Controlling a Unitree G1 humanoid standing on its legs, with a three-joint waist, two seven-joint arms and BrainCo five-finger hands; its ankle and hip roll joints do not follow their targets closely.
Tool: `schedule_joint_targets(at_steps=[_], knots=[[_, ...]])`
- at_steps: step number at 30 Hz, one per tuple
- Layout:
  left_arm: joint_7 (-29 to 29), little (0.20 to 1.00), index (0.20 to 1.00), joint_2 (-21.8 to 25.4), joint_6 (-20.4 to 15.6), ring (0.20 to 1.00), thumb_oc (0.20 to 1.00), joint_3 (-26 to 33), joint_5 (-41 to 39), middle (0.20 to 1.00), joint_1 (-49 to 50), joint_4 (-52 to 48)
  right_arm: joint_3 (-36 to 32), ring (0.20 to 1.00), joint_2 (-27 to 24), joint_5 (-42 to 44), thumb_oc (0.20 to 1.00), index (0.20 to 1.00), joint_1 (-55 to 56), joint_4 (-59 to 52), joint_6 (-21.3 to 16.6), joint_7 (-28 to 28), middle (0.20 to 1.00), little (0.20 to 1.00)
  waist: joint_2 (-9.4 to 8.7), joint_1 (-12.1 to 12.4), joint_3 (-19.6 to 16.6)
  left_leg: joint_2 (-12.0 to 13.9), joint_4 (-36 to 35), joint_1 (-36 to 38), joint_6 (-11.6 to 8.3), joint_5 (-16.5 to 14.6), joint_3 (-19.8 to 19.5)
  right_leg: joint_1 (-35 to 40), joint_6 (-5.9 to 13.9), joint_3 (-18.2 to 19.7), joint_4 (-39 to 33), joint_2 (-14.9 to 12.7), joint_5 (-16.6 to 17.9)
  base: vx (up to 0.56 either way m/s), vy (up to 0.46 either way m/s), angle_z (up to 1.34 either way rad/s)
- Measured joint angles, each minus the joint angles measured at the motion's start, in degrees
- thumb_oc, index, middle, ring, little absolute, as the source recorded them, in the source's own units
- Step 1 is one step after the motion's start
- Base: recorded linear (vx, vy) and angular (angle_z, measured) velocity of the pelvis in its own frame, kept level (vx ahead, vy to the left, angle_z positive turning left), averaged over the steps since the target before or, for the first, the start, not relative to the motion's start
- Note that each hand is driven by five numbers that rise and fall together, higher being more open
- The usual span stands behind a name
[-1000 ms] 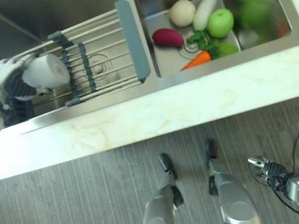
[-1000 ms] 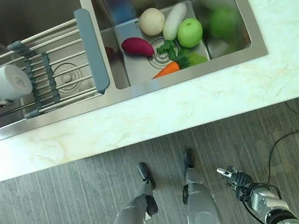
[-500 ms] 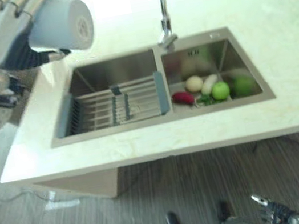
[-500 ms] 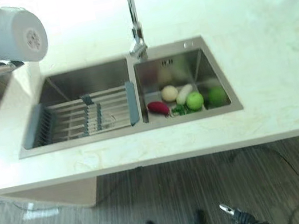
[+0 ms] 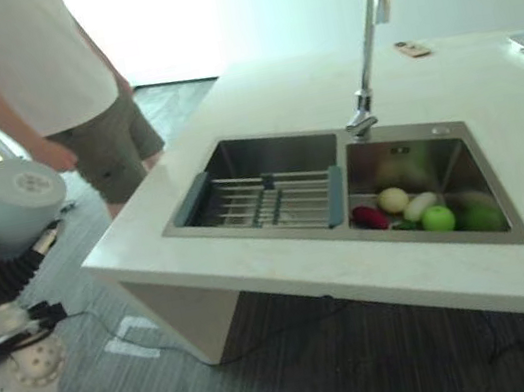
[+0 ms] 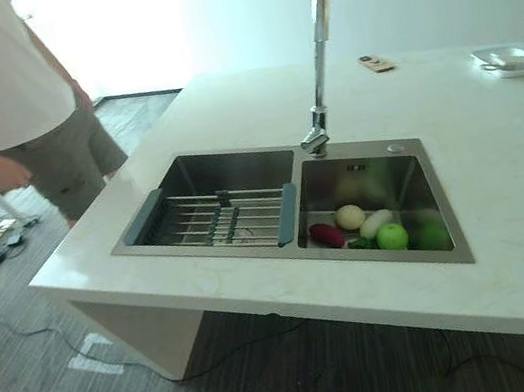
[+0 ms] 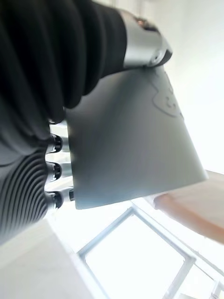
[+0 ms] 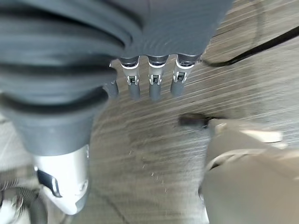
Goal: Place the dishes in the dishwasher.
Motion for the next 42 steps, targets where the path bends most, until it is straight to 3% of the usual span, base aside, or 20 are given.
schedule_joint_targets(at_steps=[1,2,4,6,8,11,13,16,20,21,22,23,24,25,26,28,30,33,39,42], knots=[[-1.4,0.2,0.2,-3.4,-1.1,0.2,0.2,-1.3,0.0,0.2,-1.2,-2.0,0.2,1.0,0.9,0.3,1.0,1.0,0.5,-0.5,0.3,0.9,1.0,1.0,0.61,0.0,0.7,-0.2,0.0,-2.4,-1.63,1.1,-3.2,-0.1,-0.37,-1.7,-0.4,0.6,-0.6,-0.13,0.005,1.52],[-2.2,0.2,0.2,-4.3,-2.4,0.2,0.2,-2.2,0.2,0.2,-1.4,-3.2,0.1,1.0,1.5,1.5,1.0,1.0,-0.3,0.3,1.2,1.9,1.0,1.0,0.44,0.2,1.7,1.0,0.0,-3.4,-1.41,0.0,0.3,0.0,-1.59,-3.5,-0.4,0.4,-0.5,-0.17,0.066,1.56],[-3.8,0.2,0.2,-4.4,-4.0,0.2,0.2,-3.1,0.2,0.2,-2.7,-3.0,-0.1,1.0,1.2,4.4,1.0,1.0,-1.0,2.0,1.2,2.8,1.0,1.0,-1.43,0.7,3.2,1.6,2.1,-3.5,-1.57,-1.9,14.3,0.3,-3.41,-9.7,-0.6,-3.6,-0.4,-0.3,0.197,1.26],[-3.4,0.2,0.2,-4.6,-5.7,0.2,0.2,-4.0,0.3,0.2,-5.8,-2.6,-0.5,1.0,0.1,6.4,1.0,1.0,-1.0,1.2,1.1,2.9,1.0,1.0,-3.86,-1.3,3.3,1.9,10.8,-2.2,-1.7,-2.4,21.3,2.1,-1.47,-14.1,-0.3,-8.2,0.8,-0.23,0.285,1.24],[-3.3,0.2,0.2,-3.6,-8.0,0.2,0.2,-5.3,0.7,0.2,-7.7,-3.0,-2.5,1.0,-0.9,6.8,1.0,1.0,-2.1,0.2,0.7,2.9,1.0,1.0,-3.0,-2.7,3.4,3.2,13.8,3.2,-1.86,-4.6,20.2,1.6,-0.23,-14.1,1.4,-9.7,1.2,-0.16,0.413,0.65],[-4.2,0.2,0.2,-1.8,-8.5,0.2,0.2,-7.7,0.6,0.2,-16.5,-0.9,-5.7,1.0,-0.9,8.8,1.0,1.0,-0.8,-0.1,-0.2,2.5,1.0,1.0,-0.15,-7.8,4.4,0.3,1.6,8.3,0.17,-1.7,20.0,0.2,0.93,-14.1,8.4,-12.4,1.1,-0.07,0.519,1.08],[-5.1,0.2,0.2,-1.1,-8.3,0.2,0.2,-8.3,0.6,0.2,-18.8,-2.2,-6.2,1.0,1.0,8.6,1.0,1.0,-0.2,2.7,0.0,1.4,1.0,1.0,-1.08,-6.9,4.8,-3.3,0.4,8.7,4.33,-3.7,18.8,-1.8,1.85,-10.9,14.3,-17.3,0.4,-0.05,0.466,0.88],[-7.6,0.2,0.2,1.2,-7.7,0.2,0.2,-9.7,0.6,0.2,-18.8,-2.7,-6.2,1.0,2.9,9.0,1.0,1.0,-2.0,3.9,0.1,-2.5,1.0,1.0,-2.79,-5.2,5.0,-8.4,1.7,7.6,7.94,-6.5,15.2,-1.6,7.69,-6.7,13.1,-18.1,-0.1,-0.12,0.584,0.54],[-10.2,0.2,0.2,3.9,-5.9,0.2,0.2,-13.4,0.6,0.2,-20.6,-5.7,-6.7,1.0,1.2,8.8,1.0,1.0,-0.1,-1.8,-1.3,-4.1,1.0,1.0,-1.62,-5.9,5.6,-12.9,4.6,6.4,13.49,-8.9,8.9,-8.8,8.03,0.9,32.0,-25.6,4.4,-0.08,0.412,0.84],[-10.1,0.2,0.2,2.8,-5.8,0.2,0.2,-17.6,0.5,0.2,-24.1,-3.9,-6.1,1.0,1.4,8.7,1.0,1.0,0.0,-2.6,-1.5,-4.0,1.0,1.0,-0.14,-6.5,6.1,-11.9,6.5,4.8,15.13,-7.4,4.3,-10.0,6.01,9.0,33.8,-18.5,-1.1,-0.03,0.147,2.56],[-10.3,0.2,0.2,-0.6,-5.4,0.2,0.2,-24.5,0.4,0.2,-30.1,-1.4,-4.3,1.0,2.1,8.8,1.0,1.0,0.6,-2.7,-1.6,-3.9,1.0,1.0,2.99,-9.0,6.5,-9.0,7.1,2.8,12.7,-5.8,-4.1,-10.4,0.55,16.7,32.9,-5.5,-6.8,0.02,0.064,3.16],[-10.8,0.2,0.2,-0.1,-6.6,0.2,0.2,-26.3,0.9,0.2,-30.8,-0.6,-1.8,1.0,3.3,8.8,1.0,1.0,-0.9,-2.5,-0.3,-3.1,1.0,1.0,2.06,-10.4,7.4,-7.7,4.6,2.9,-1.97,-9.7,-3.5,-12.4,-0.45,20.0,31.3,2.8,-9.1,0.02,-0.001,3.18],[-10.8,0.2,0.2,0.3,-6.3,0.2,0.2,-25.8,0.6,0.2,-29.3,-0.4,-1.6,1.0,4.6,8.7,1.0,1.0,-1.3,-2.8,-0.3,-2.7,1.0,1.0,-1.57,-10.2,8.6,-6.6,5.8,3.4,-1.66,-12.5,5.9,-12.1,-2.01,20.4,26.4,4.1,-8.8,0.03,-0.053,2.39],[-11.1,0.2,0.2,2.9,-5.9,0.2,0.2,-23.4,0.7,0.2,-27.4,-2.9,-2.3,1.0,4.7,8.4,1.0,1.0,-1.6,-2.4,-0.3,-1.7,1.0,1.0,-4.57,-10.4,8.8,-6.5,3.7,3.7,7.76,-6.5,5.6,-14.3,-1.54,20.1,26.0,2.2,-9.5,0.06,-0.105,1.64],[-11.2,0.2,0.2,2.4,-5.9,0.2,0.2,-20.4,0.7,0.2,-24.4,-3.9,-2.4,1.0,3.8,7.4,1.0,1.0,-1.9,-0.4,-0.1,-1.5,1.0,1.0,-6.09,-9.0,8.4,-9.9,2.4,5.4,8.71,-6.3,5.3,-15.4,-3.0,21.0,24.3,-0.3,-8.7,0.07,-0.148,1.36],[-12.1,0.2,0.2,1.1,-4.9,0.2,0.2,-18.7,0.6,0.2,-21.9,-4.3,-2.8,1.0,2.5,5.9,1.0,1.0,-2.1,1.8,-0.1,-0.7,1.0,1.0,-3.19,-7.3,7.3,-10.1,1.4,6.3,9.83,-6.0,0.9,-12.9,-1.14,24.3,21.1,0.3,-8.6,0.07,-0.199,0.96],[-14.0,0.2,0.2,0.9,-4.1,0.2,0.2,-18.9,0.6,0.2,-21.9,-4.3,-1.5,1.0,3.9,3.2,1.0,1.0,-3.8,1.5,1.1,0.8,1.0,1.0,-3.44,-7.1,6.8,-9.3,1.6,7.0,9.78,-6.0,-1.8,-10.7,-1.33,22.9,16.7,0.5,-8.4,0.07,-0.24,0.74],[-16.5,0.2,0.2,1.0,-3.4,0.2,0.2,-20.3,0.6,0.2,-20.9,-4.5,5.3,1.0,4.5,-1.6,1.0,1.0,-7.1,0.4,1.1,3.0,1.0,1.0,-4.48,-6.8,4.6,-8.2,1.7,9.1,8.38,-6.8,-1.8,-7.7,-2.07,18.0,6.8,1.7,0.1,0.06,-0.238,0.2],[-19.8,0.2,0.2,1.3,-3.8,0.2,0.2,-20.7,0.2,0.2,-17.5,-9.5,8.5,1.0,4.4,-2.3,1.0,1.0,-6.9,-0.6,3.4,3.3,1.0,1.0,-5.6,-6.1,3.1,-9.1,9.2,7.3,3.19,-9.0,-1.2,0.1,-4.01,17.2,-0.4,-0.1,1.1,0.02,-0.106,0.22],[-21.3,0.2,0.2,1.0,-5.7,0.2,0.2,-21.4,0.1,0.2,-18.2,-9.4,6.1,1.0,2.2,-1.8,1.0,1.0,-5.4,0.4,3.8,2.0,1.0,1.0,-3.05,-7.3,3.2,-2.8,2.9,5.1,2.83,-3.3,4.3,1.4,-3.42,14.1,-0.4,0.6,-0.3,0.0,0.102,0.55]])
